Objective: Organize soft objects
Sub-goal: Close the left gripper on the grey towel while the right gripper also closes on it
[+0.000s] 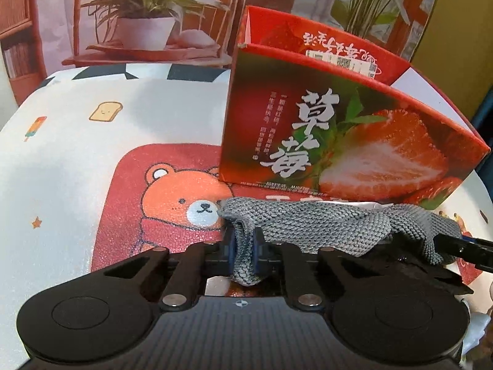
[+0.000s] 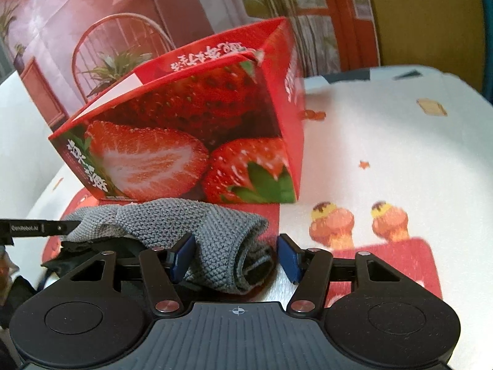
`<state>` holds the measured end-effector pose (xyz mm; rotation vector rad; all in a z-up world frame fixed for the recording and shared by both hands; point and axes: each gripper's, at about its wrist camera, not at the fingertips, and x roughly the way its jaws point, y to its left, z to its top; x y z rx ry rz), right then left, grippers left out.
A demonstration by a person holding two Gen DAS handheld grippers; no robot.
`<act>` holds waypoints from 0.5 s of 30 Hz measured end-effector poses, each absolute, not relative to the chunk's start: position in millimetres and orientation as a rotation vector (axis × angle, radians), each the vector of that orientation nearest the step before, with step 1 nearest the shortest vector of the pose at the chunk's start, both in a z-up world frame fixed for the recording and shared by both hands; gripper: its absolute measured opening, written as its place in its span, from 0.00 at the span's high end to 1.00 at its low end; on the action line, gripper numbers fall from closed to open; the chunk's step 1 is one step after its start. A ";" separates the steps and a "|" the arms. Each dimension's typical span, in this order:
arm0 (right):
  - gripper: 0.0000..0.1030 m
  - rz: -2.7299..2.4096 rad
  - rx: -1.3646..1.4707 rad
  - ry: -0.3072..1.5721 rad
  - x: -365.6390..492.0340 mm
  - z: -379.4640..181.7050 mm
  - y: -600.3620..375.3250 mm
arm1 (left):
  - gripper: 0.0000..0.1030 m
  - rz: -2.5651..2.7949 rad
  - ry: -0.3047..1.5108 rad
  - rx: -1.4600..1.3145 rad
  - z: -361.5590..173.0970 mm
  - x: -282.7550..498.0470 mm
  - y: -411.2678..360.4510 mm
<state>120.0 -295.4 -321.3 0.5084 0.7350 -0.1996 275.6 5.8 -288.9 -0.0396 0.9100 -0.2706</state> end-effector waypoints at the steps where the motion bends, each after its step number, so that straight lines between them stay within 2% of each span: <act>1: 0.54 -0.200 0.510 0.737 120.3 -321.4 -295.4 | 0.91 -0.269 0.905 -0.042 -287.3 275.4 5.7; 3: 0.62 -0.189 0.505 0.750 123.5 -319.7 -295.0 | 0.92 -0.269 0.895 -0.045 -283.6 274.5 5.9; 5: 0.76 -0.169 0.494 0.752 126.8 -315.3 -294.0 | 0.93 -0.269 0.883 -0.044 -279.1 272.5 7.4; 8: 0.80 -0.155 0.463 0.736 129.1 -305.0 -290.8 | 0.93 -0.267 0.864 -0.048 -271.4 269.8 9.7; 15: 0.82 -0.134 0.419 0.684 128.0 -277.0 -289.2 | 0.93 -0.282 0.800 -0.066 -245.5 259.7 15.4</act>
